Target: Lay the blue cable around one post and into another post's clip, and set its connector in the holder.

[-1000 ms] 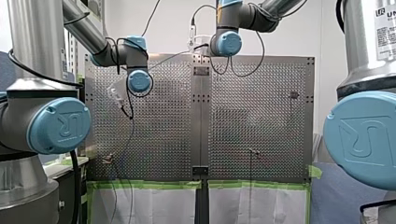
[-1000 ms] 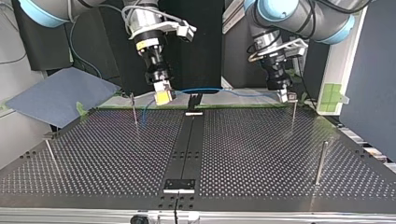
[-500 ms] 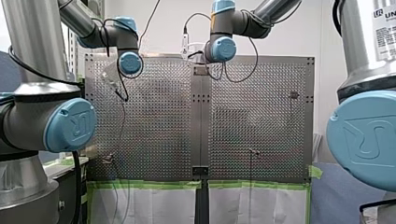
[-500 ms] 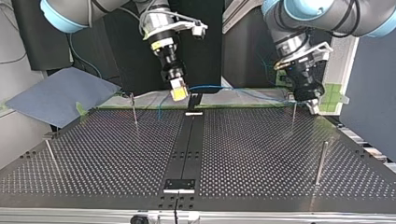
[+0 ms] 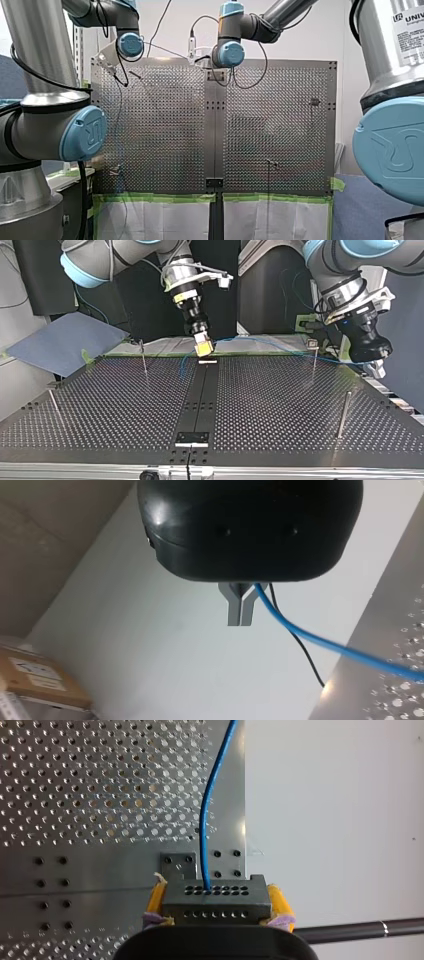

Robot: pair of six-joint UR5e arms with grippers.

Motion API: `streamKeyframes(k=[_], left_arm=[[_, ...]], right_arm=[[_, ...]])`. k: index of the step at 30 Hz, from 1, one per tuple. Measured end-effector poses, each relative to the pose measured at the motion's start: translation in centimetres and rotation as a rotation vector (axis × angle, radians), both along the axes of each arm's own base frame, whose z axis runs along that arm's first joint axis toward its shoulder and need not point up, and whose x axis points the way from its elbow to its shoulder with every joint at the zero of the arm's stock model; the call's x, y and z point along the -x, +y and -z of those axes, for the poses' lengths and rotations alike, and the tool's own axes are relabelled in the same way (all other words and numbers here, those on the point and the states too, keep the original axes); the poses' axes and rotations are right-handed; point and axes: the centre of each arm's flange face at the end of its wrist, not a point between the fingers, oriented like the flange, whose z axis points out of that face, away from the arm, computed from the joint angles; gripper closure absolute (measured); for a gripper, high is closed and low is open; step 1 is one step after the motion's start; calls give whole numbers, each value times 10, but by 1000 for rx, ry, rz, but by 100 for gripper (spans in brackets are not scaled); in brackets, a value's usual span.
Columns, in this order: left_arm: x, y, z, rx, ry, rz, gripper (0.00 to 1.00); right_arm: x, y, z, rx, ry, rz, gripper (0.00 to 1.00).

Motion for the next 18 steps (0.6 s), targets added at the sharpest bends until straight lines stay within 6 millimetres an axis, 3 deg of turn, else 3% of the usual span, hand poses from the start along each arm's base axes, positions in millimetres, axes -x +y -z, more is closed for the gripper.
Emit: streamKeyframes(k=[4, 12, 18], left_arm=[[-11, 2, 4, -11, 23, 10, 100], [-39, 9, 19, -4, 38, 10, 100], [-56, 16, 17, 8, 23, 6, 100]], right_arm=[[-13, -2, 3, -4, 7, -7, 100], [-29, -5, -11, 5, -6, -21, 100], [-40, -11, -17, 4, -5, -27, 100]])
